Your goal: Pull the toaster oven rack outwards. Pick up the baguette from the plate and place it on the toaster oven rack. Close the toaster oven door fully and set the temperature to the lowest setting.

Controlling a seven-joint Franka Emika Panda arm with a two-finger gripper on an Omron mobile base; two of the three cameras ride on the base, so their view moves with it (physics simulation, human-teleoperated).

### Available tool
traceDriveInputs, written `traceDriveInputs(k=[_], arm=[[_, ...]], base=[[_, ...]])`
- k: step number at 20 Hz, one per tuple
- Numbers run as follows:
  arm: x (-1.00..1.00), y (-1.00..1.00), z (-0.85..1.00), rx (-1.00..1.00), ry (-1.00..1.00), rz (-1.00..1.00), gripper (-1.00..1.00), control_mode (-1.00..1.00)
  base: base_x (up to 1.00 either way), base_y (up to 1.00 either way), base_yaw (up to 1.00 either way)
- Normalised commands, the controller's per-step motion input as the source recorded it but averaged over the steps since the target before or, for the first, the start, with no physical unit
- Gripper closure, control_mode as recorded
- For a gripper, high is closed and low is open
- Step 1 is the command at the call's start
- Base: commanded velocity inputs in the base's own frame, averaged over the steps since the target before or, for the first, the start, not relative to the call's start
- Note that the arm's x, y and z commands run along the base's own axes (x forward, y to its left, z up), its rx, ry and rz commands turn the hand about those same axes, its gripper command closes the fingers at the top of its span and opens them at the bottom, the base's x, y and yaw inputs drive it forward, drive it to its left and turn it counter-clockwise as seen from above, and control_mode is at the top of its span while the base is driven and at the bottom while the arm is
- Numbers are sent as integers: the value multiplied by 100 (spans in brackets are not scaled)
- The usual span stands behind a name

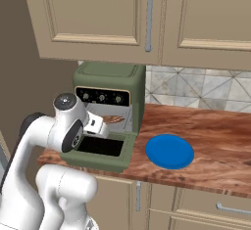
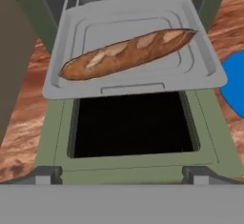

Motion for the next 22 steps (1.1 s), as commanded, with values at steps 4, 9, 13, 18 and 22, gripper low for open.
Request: traceDriveInputs(k=[4, 9, 13, 18, 22], arm=[[0, 0, -2, 0, -1, 8, -100, -100], [0, 0, -25, -3, 0, 3, -100, -100], [0, 0, -26, -4, 0, 2, -100, -100], [0, 0, -7, 0, 0, 0, -100, -100], [0, 0, -8, 0, 0, 1, -100, -100]], base=[[0, 0, 0], [0, 0, 0], [0, 0, 0], [0, 0, 0], [0, 0, 0]])
